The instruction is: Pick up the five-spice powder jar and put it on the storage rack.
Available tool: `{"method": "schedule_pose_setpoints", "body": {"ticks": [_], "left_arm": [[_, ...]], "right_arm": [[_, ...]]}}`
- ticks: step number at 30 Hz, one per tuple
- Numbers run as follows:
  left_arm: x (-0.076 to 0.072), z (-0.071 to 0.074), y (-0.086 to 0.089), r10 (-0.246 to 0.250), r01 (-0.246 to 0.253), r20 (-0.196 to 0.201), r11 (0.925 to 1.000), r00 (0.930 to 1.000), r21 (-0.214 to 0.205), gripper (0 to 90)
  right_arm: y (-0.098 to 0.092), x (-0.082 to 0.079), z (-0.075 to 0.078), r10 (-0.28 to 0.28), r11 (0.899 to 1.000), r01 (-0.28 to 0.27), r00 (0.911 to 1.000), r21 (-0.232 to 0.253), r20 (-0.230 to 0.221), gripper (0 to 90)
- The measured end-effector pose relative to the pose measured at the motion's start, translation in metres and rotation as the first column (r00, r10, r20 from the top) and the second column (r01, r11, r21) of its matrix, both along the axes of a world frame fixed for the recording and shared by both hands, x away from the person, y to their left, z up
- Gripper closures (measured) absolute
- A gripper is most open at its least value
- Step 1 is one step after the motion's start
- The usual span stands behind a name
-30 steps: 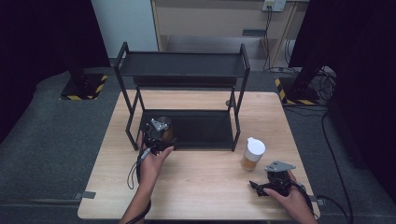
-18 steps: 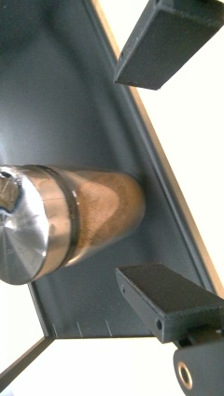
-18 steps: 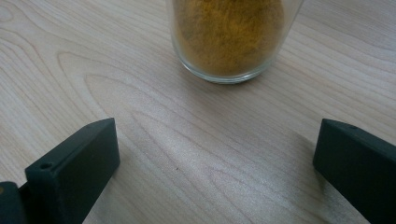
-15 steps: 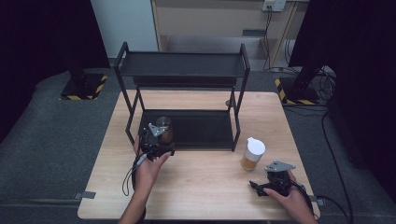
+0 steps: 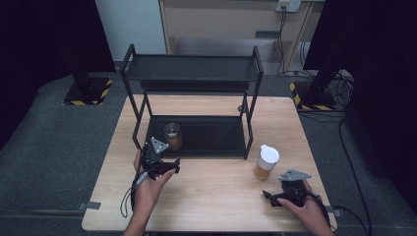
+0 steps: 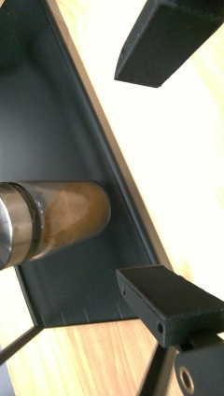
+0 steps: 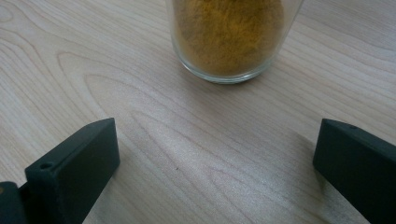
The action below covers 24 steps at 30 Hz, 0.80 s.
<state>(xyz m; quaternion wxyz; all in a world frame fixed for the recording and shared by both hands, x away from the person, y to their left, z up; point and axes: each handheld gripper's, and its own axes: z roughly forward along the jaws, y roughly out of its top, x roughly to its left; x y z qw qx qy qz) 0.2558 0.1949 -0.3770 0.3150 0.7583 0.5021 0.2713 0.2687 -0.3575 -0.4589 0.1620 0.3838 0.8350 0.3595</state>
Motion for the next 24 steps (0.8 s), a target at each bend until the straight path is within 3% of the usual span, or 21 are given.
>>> {"method": "schedule_pose_setpoints", "body": {"ticks": [13, 19, 24], "left_arm": [[-0.024, -0.005, 0.022, 0.03, -0.03, 0.0, 0.9995, 0.9996, -0.003, 4.0], [-0.029, -0.016, 0.035, 0.059, -0.059, 0.002, 0.998, 0.9983, -0.022, 3.7], [-0.027, -0.029, 0.042, 0.077, -0.078, -0.028, 0.9965, 0.9966, -0.031, 3.7]], "right_arm": [[0.001, -0.001, 0.0, -0.006, 1.0, 0.006, 1.0, 0.0, 0.0, 1.5], [0.001, -0.001, 0.0, -0.009, 1.0, 0.009, 1.0, 0.001, -0.001, 1.5], [0.001, -0.001, 0.0, -0.009, 1.0, 0.009, 1.0, 0.0, 0.0, 1.4]]}}
